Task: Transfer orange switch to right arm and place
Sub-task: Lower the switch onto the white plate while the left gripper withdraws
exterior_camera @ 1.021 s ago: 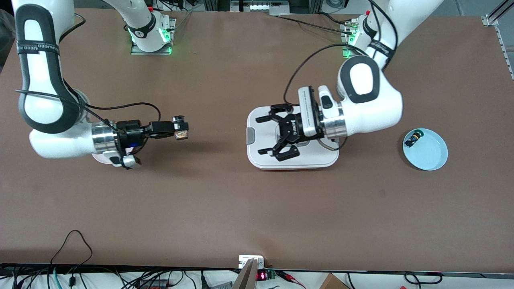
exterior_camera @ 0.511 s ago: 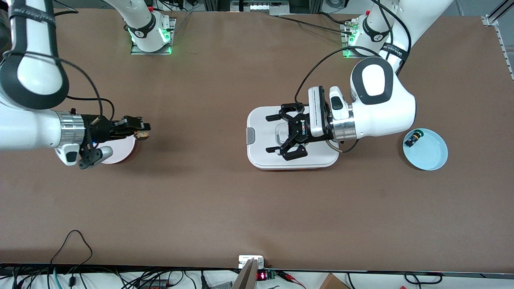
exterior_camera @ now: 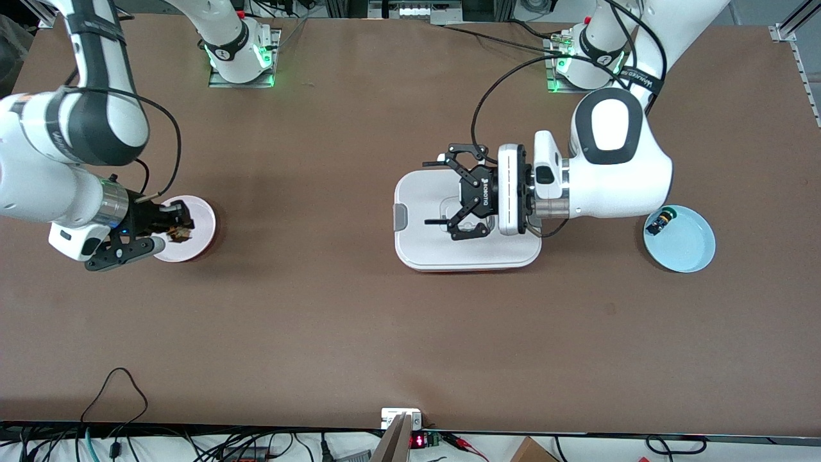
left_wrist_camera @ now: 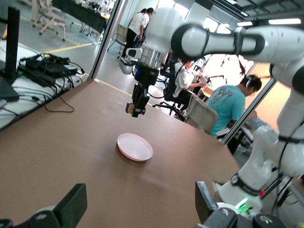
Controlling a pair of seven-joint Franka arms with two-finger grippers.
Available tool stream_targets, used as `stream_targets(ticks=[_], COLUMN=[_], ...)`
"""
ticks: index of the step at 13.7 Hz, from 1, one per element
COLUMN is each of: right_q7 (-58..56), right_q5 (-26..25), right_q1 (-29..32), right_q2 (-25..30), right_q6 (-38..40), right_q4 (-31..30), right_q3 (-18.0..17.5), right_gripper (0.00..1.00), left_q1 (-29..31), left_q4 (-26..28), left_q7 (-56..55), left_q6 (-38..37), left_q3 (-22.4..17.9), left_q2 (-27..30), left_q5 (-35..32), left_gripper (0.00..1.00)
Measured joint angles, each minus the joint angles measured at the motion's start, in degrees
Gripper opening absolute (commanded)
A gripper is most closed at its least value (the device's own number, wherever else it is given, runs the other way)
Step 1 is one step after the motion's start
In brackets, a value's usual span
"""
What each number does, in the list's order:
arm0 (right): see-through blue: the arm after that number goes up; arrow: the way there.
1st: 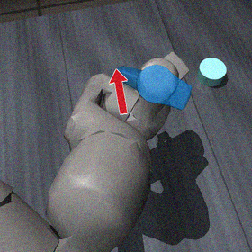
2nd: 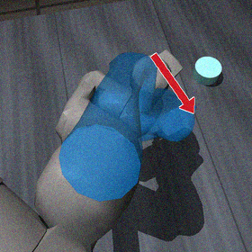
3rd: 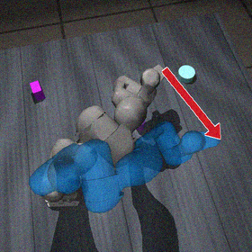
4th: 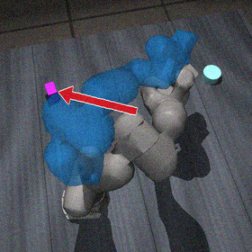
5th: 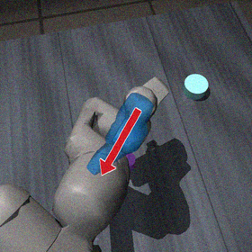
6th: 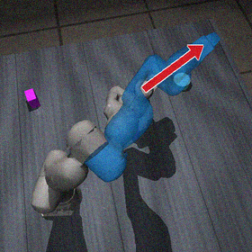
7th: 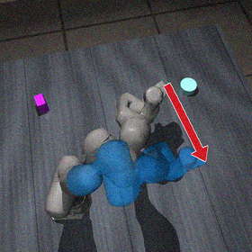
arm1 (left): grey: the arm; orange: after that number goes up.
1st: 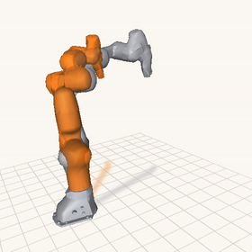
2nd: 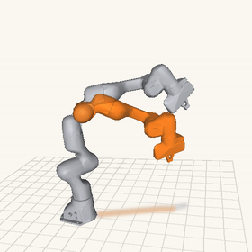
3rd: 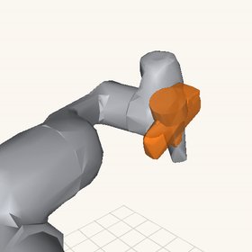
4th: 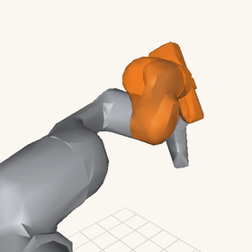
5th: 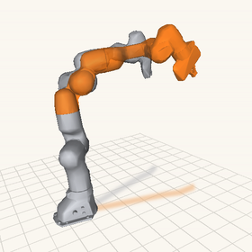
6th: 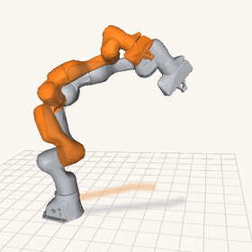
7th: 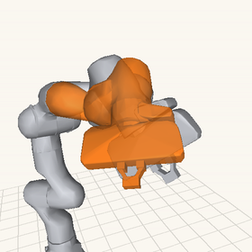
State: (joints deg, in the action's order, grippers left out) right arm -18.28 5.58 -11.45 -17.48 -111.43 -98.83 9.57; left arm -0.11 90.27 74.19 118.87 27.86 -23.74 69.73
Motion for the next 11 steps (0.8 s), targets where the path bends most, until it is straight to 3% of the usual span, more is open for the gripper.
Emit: stream_targets(ticks=[2, 7, 10, 11], right_q7=[0.0, 0.0, -0.1, -0.1], right_q5=[-3.1, -3.7, -3.7, -3.7], right_q1=[0.3, 2.9, 5.4, 6.0], right_q2=[0.6, -0.3, -4.0, -5.5], right_q6=[-9.2, -26.7, -33.4, -34.7], right_q4=[-6.9, -20.5, -24.9, -25.4], right_q3=[0.3, 0.7, 0.8, 0.8], right_gripper=[0.00, 0.00, 0.03, 0.09], left_q1=[0.2, 0.1, 0.4, 0.6], left_q4=[-0.6, -4.9, -6.9, -7.4], left_q7=[-12.0, -36.1, -46.2, -49.0], left_q6=[-1.6, -11.3, -17.9, -19.6], left_q3=[0.0, 0.3, -0.3, -0.4], left_q2=[2.2, 5.2, 5.2, 5.2], left_q5=[-4.6, -22.0, -33.0, -37.3], left_gripper=[1.00, 1.00, 1.00, 1.00])
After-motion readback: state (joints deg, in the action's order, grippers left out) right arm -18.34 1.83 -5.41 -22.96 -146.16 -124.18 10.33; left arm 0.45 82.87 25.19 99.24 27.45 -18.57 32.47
